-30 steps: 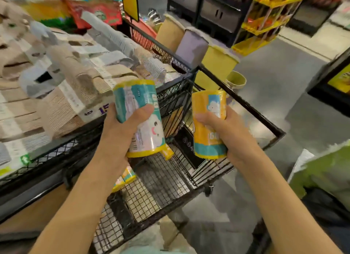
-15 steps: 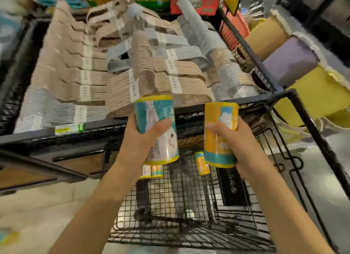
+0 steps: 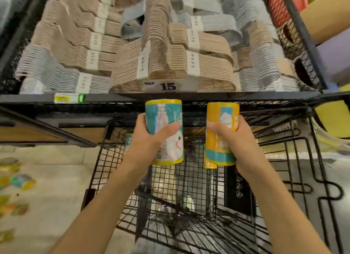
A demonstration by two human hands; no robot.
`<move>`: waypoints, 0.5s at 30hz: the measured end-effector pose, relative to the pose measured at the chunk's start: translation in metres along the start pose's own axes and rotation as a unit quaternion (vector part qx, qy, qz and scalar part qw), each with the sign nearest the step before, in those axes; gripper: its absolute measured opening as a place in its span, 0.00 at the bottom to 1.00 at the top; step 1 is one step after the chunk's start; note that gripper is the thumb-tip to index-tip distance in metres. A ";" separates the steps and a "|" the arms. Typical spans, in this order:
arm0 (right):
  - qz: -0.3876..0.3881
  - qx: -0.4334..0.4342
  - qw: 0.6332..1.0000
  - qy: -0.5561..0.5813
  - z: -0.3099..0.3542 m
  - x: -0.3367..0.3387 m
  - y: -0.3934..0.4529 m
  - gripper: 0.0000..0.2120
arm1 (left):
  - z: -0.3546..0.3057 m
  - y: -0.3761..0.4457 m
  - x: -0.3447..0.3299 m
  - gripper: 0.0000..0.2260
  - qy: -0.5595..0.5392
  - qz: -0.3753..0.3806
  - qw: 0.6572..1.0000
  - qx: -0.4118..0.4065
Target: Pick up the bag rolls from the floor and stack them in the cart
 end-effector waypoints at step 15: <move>-0.013 -0.073 0.997 -0.029 -0.160 -0.004 0.068 0.28 | 0.172 0.173 -0.002 0.27 0.179 -0.094 0.977 0.071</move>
Point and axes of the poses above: each hand's wrist, its own y-axis towards the middle knuckle, its own x-axis out of the back of the hand, z = x × y, the point moved 6 cm from there along y, towards the middle knuckle, and after that the axes turned 11 degrees about x, right-handed, at the moved point
